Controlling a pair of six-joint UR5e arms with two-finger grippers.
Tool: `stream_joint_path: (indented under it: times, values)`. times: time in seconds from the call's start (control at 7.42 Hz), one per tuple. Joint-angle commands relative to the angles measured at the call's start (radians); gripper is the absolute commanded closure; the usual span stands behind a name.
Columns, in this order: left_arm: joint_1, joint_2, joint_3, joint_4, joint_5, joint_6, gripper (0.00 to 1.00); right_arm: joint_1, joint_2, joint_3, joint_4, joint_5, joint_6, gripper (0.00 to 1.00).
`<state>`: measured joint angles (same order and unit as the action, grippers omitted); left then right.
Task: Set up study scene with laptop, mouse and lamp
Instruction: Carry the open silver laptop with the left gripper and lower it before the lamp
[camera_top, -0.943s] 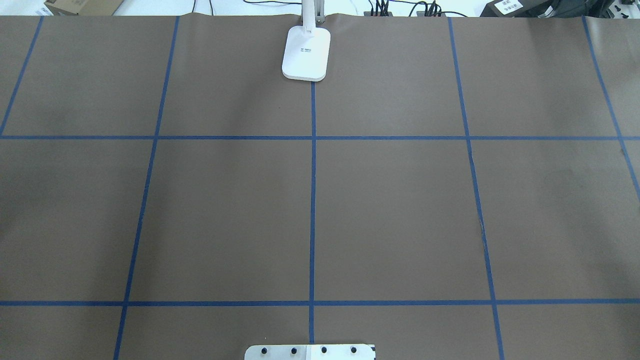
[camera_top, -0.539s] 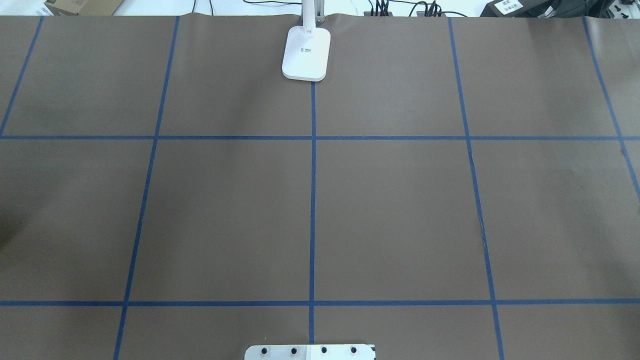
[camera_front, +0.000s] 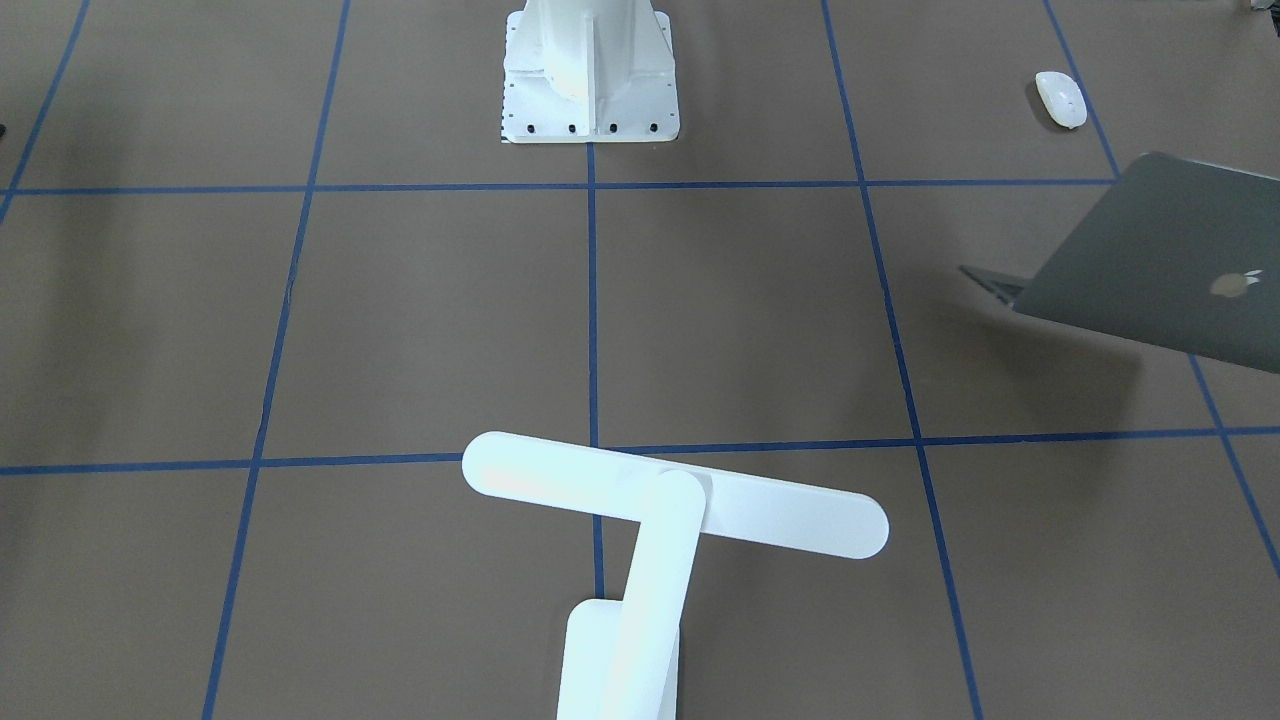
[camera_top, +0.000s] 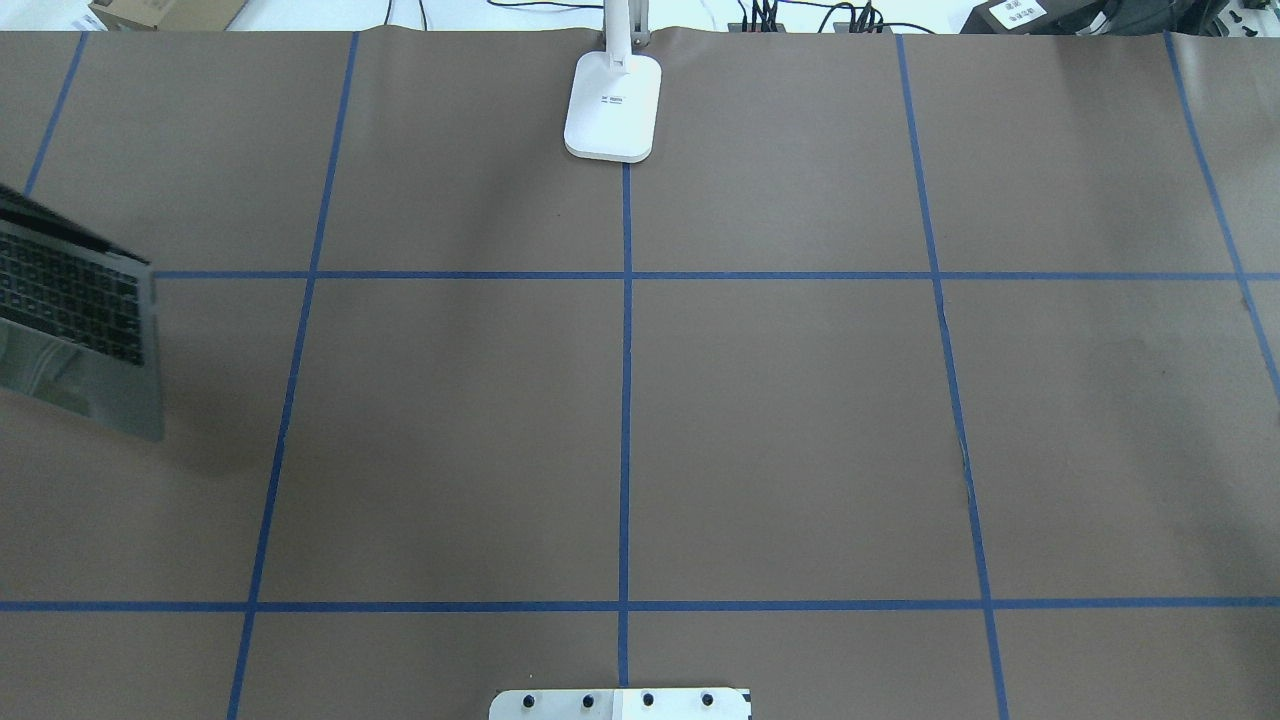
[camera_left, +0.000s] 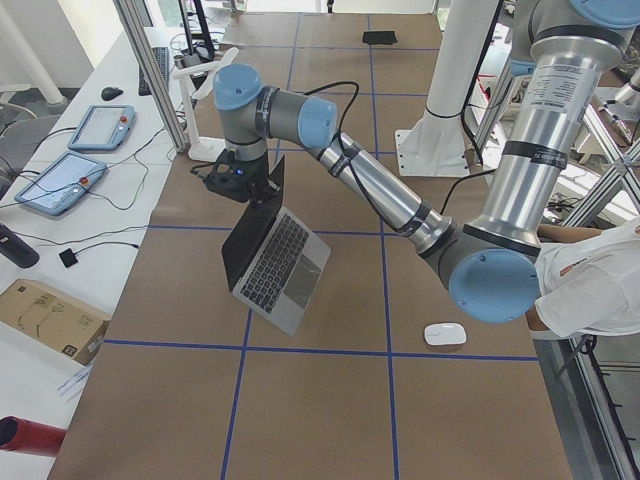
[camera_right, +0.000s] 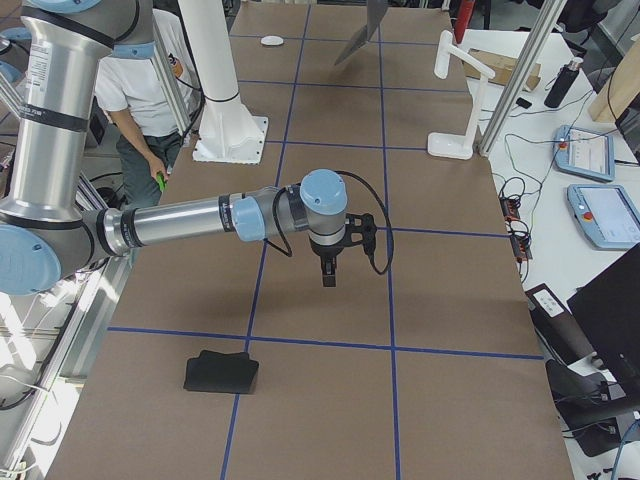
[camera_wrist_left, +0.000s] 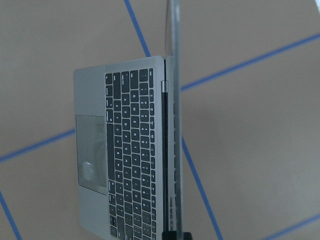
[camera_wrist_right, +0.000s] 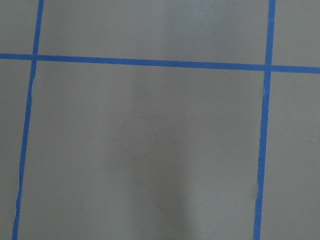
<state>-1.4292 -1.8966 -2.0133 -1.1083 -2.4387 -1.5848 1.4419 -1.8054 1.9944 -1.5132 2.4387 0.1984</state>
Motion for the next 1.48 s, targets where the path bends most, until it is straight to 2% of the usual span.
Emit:
stream_joint_path:
  times: [0.0,0.27,0.4,0.67,0.94,1.21,1.35]
  values:
    - [0.184,-0.137,-0.088,-0.001,0.004,-0.396,1.00,0.000,0.000,-0.005,0.001,0.003,0.003,0.01]
    - [0.393,-0.296,-0.067,-0.005,0.122,-0.693,1.00,0.000,0.003,-0.029,0.001,-0.001,0.004,0.01]
    - [0.482,-0.382,-0.015,-0.011,0.197,-0.787,1.00,0.000,0.006,-0.037,0.001,-0.001,0.004,0.01]
    - [0.556,-0.548,0.184,-0.045,0.236,-0.874,1.00,-0.002,0.011,-0.042,0.001,0.000,0.004,0.01]
    - [0.584,-0.597,0.357,-0.232,0.280,-0.974,1.00,-0.002,0.011,-0.049,0.001,0.000,0.004,0.01]
    - [0.604,-0.698,0.555,-0.327,0.325,-1.009,1.00,-0.002,0.011,-0.052,0.001,0.000,0.004,0.01]
    - [0.604,-0.697,0.608,-0.376,0.331,-1.000,1.00,-0.002,0.011,-0.060,0.001,0.000,0.003,0.01]
